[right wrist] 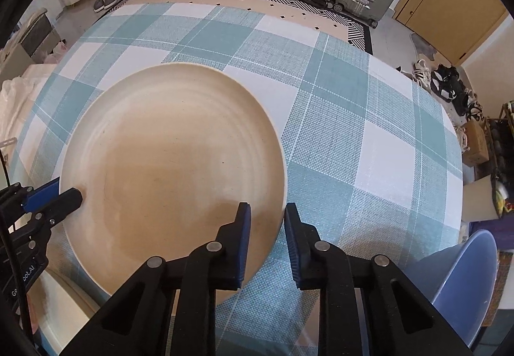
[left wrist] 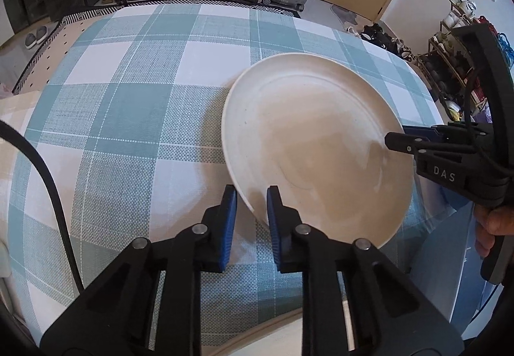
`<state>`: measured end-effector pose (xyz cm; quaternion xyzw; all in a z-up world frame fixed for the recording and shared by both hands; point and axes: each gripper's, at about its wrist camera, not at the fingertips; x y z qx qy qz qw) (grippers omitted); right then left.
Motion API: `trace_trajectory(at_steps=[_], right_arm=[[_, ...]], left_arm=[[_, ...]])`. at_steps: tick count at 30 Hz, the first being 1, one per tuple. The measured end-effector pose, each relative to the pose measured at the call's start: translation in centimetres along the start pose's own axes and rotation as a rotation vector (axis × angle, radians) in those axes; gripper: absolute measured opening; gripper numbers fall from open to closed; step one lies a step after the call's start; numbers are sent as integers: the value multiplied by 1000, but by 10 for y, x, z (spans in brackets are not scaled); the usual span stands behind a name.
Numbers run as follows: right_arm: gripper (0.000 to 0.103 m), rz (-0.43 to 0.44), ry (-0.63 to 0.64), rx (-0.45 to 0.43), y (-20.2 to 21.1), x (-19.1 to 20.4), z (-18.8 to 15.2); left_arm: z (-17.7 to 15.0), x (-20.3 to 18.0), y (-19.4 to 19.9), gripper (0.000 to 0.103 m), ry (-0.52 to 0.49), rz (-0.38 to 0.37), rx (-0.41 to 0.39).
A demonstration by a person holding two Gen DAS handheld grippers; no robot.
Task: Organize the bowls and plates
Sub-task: 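Close the left gripper on the plate rim while the right gripper grips it too, then lift the cream plate with both grippers and carry it over the stacked plates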
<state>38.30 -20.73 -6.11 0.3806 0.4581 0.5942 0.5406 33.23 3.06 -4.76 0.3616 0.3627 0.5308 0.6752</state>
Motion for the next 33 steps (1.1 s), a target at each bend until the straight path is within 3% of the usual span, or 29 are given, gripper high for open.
trace_trajectory(at_steps=[15, 33], right_arm=[[19, -28, 32, -47, 11, 7, -7], [19, -14, 40, -107, 52, 22, -21]], left_arm=[[-1, -1, 18, 16, -18, 31, -38], [-14, -2, 76, 16, -19, 53, -114]])
Point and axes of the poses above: each gripper's, at about its wrist camera, not at the fingertips, and y roughly against the way its jaws point, x to its left, z to its top, and after that the axes turned 13 degrees about -y, right-handed
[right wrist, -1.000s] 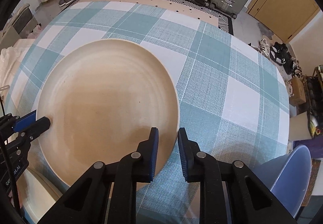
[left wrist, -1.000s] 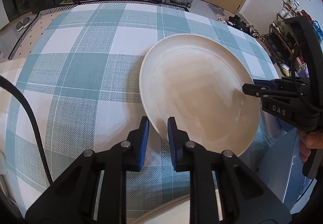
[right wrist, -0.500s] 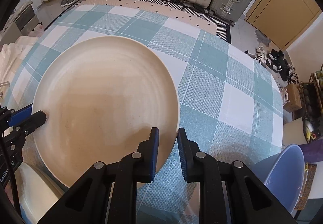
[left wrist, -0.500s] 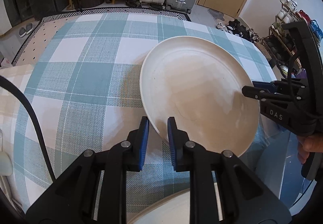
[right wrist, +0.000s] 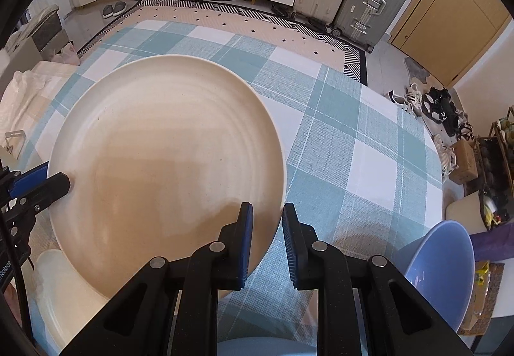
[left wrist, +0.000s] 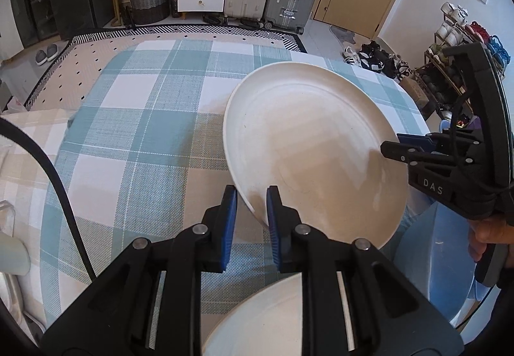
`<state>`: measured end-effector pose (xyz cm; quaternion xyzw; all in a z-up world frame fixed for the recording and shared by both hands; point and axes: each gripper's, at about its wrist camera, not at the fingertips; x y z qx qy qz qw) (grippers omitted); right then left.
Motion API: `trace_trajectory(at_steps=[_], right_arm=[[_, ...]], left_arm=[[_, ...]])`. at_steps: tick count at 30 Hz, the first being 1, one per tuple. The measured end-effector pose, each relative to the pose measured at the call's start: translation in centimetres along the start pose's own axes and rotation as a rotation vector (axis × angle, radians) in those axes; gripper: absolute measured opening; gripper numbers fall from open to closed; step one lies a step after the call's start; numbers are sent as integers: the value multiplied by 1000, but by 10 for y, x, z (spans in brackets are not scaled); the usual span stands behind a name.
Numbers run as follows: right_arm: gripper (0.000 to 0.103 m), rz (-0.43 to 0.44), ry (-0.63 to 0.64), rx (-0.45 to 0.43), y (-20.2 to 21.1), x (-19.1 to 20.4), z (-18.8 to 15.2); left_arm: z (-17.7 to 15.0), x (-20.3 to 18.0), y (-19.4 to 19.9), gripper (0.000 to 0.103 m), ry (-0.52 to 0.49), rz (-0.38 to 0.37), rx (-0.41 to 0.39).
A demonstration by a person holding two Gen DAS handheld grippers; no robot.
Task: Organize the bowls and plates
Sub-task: 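Lift the cream plate with both grippers and carry it over the stacked plates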
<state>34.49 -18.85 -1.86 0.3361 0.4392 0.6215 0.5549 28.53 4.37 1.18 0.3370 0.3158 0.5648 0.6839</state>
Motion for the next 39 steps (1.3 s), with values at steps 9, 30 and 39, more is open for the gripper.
trace_trajectory(at_steps=[9, 30, 39], right_arm=[[19, -1, 14, -39, 29, 11, -8], [19, -7, 62, -104, 82, 39, -42], [19, -10, 77, -135, 100, 49, -62]], left_arm=[[-9, 0, 33, 16, -4, 11, -28], [-42, 2, 97, 16, -10, 31, -82], [-56, 2, 113, 16, -8, 43, -95]])
Point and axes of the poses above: each gripper's, at about its wrist camera, not at the fingertips, and y roughly against the way its jaws point, x to its left, z to its top, and after that the axes turned 13 degrees about -y, right-handed
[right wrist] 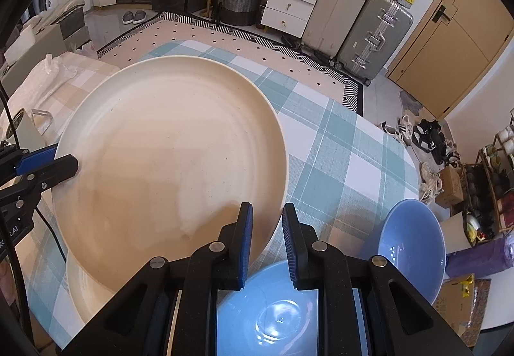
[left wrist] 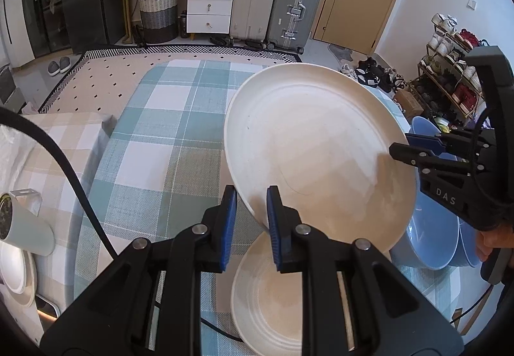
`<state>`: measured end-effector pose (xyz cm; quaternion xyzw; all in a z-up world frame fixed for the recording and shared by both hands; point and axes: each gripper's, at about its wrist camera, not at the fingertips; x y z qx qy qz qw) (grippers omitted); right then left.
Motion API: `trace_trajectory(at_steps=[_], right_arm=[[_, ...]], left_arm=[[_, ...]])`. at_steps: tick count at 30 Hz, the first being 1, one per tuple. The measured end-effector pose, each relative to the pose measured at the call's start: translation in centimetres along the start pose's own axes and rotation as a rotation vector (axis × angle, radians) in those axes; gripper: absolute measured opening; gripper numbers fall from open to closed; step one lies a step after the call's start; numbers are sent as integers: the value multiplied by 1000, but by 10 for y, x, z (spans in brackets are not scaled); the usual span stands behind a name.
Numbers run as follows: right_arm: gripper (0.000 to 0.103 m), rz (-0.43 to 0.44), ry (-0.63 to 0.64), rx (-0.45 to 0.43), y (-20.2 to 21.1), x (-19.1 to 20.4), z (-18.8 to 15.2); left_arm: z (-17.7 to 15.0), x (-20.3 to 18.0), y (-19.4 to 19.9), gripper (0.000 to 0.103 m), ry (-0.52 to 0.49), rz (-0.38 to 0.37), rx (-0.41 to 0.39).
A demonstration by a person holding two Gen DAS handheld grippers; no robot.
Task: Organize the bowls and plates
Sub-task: 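Lift the cream plate with both grippers and carry it over the stacked plates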
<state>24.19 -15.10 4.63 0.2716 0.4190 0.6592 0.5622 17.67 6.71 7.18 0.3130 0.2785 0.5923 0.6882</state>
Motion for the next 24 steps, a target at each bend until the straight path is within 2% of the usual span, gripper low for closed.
trace_trajectory(at_steps=[7, 13, 24], right_arm=[[19, 12, 12, -21, 15, 8, -13], [19, -12, 29, -34, 26, 19, -27], [19, 24, 15, -63, 48, 24, -47]], left_arm=[[-10, 1, 13, 16, -21, 15, -5], [-17, 1, 27, 16, -36, 32, -20], [-34, -1, 37, 16, -54, 42, -8]])
Point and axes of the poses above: each gripper's, at about its wrist camera, not at the fingertips, and y roughly against the way its jaws point, x to its left, z to its top, and after that the axes turned 13 degrees about -y, right-handed
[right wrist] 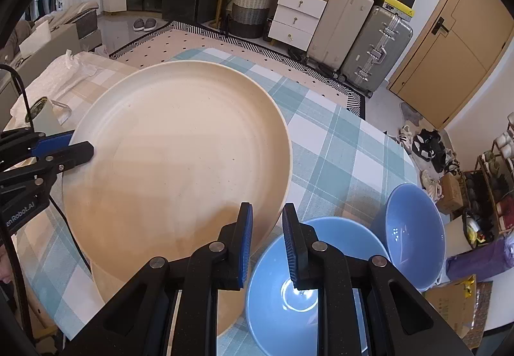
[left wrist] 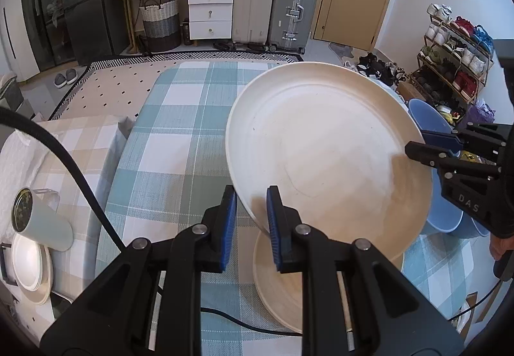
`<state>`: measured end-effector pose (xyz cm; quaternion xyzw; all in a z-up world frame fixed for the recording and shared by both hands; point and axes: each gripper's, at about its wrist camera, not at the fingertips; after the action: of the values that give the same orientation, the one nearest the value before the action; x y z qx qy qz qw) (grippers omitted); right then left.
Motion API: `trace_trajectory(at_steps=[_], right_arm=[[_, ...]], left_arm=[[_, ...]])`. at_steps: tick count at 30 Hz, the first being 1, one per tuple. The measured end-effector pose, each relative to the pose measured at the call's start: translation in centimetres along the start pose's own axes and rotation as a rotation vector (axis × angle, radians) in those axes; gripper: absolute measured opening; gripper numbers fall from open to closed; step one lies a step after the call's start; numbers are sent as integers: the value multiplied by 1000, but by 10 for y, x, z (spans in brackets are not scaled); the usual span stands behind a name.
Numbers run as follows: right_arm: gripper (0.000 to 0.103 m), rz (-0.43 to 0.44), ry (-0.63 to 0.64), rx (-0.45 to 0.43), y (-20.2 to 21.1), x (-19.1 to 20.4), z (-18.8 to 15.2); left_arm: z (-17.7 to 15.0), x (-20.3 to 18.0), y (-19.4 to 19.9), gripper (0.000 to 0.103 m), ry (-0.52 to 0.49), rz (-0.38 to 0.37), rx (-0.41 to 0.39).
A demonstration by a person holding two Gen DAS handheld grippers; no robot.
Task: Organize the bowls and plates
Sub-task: 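Lift the cream plate with both grippers and carry it over the stacked plates, then lower the held cream plate onto the stacked cream plates with both grippers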
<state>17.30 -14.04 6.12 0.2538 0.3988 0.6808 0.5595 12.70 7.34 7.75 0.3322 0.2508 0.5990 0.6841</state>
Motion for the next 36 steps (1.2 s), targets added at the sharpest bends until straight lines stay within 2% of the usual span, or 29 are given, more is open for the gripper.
trace_trajectory(at_steps=[17, 36], right_arm=[[19, 46, -13, -43, 21, 9, -30], [20, 94, -35, -50, 24, 15, -58]], left_arm=[[-25, 0, 6, 16, -16, 2, 4], [-51, -7, 14, 16, -38, 2, 25]])
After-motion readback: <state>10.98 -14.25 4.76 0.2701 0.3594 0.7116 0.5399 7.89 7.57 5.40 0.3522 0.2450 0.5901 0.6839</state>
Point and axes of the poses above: each gripper's, at about its wrist camera, not at the fingertips, and y roughly against the way its jaws point, x to its left, z to its top, and after that the axes turned 13 degrees about -y, right-handed
